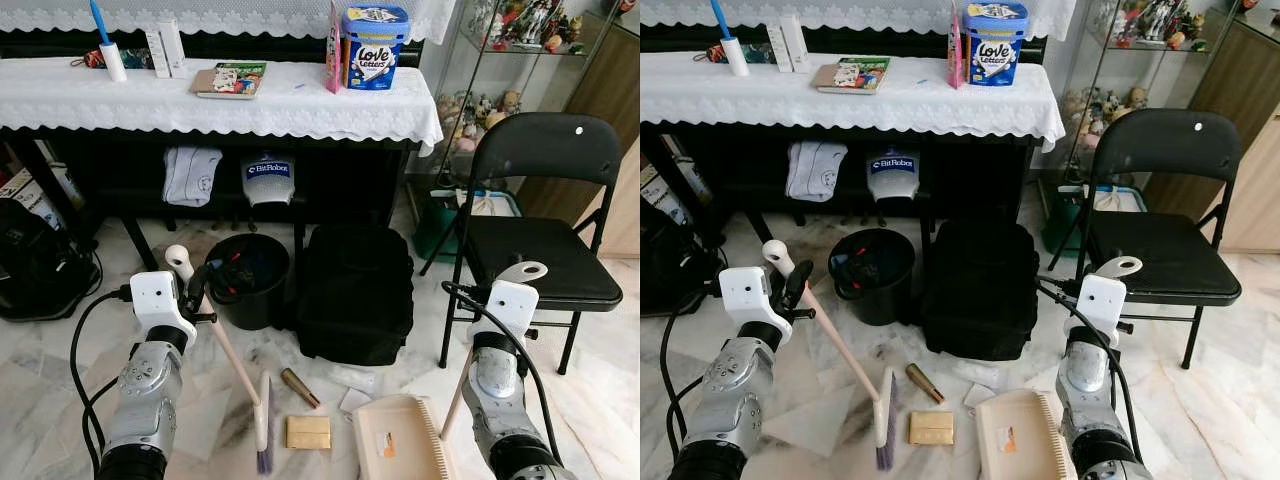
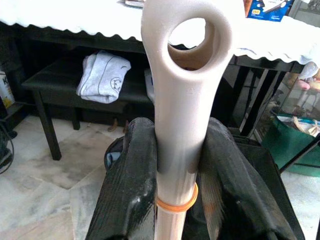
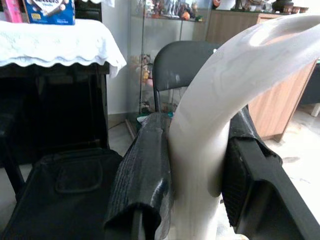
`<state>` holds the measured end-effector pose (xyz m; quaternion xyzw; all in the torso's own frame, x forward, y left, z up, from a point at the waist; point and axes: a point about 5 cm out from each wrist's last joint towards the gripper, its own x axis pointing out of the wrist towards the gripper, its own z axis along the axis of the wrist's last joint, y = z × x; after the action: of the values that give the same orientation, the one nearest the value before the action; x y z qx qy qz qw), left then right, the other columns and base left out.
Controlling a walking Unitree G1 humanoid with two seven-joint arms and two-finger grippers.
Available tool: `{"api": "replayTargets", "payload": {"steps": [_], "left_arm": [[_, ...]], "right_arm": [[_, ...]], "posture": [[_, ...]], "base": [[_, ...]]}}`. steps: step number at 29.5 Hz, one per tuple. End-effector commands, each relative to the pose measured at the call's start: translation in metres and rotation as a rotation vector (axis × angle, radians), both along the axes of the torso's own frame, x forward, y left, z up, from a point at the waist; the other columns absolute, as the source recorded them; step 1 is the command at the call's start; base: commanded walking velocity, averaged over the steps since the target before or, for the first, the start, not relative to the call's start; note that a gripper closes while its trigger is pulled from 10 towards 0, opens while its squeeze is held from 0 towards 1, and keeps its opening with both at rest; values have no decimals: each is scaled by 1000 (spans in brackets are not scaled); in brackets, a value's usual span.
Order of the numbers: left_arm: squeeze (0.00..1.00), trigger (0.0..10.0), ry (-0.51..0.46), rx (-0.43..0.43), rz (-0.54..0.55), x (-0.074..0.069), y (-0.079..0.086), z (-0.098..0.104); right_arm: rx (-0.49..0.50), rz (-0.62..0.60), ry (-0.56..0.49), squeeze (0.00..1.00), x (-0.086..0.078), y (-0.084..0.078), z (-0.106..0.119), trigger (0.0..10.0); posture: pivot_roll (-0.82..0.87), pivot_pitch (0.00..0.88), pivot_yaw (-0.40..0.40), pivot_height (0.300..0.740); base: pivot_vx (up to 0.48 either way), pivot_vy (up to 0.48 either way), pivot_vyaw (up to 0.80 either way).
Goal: Sweep floor
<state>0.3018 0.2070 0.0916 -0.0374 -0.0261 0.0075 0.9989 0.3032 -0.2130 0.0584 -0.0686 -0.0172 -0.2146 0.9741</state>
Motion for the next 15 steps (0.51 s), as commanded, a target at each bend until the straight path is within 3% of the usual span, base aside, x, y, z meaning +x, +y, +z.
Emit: {"api": "replayTargets", "payload": {"steps": [1, 6, 15], "left_arm": [[0, 10000, -12, 10, 0, 0, 1, 4], [0, 10000, -1, 11, -3, -1, 2, 3], [0, 10000, 4, 16, -8, -1, 3, 3]], "right_arm": [[-41, -33, 8, 0, 2, -9, 4, 10000], [-35, -91, 30, 0, 0, -20, 1, 10000], [-14, -101, 44, 0, -3, -22, -4, 10000]], "posture": [[32, 0, -12, 740], [32, 0, -6, 740], [36, 0, 4, 740]], "base": [[0, 0, 0], [0, 0, 0], [0, 0, 0]]}}
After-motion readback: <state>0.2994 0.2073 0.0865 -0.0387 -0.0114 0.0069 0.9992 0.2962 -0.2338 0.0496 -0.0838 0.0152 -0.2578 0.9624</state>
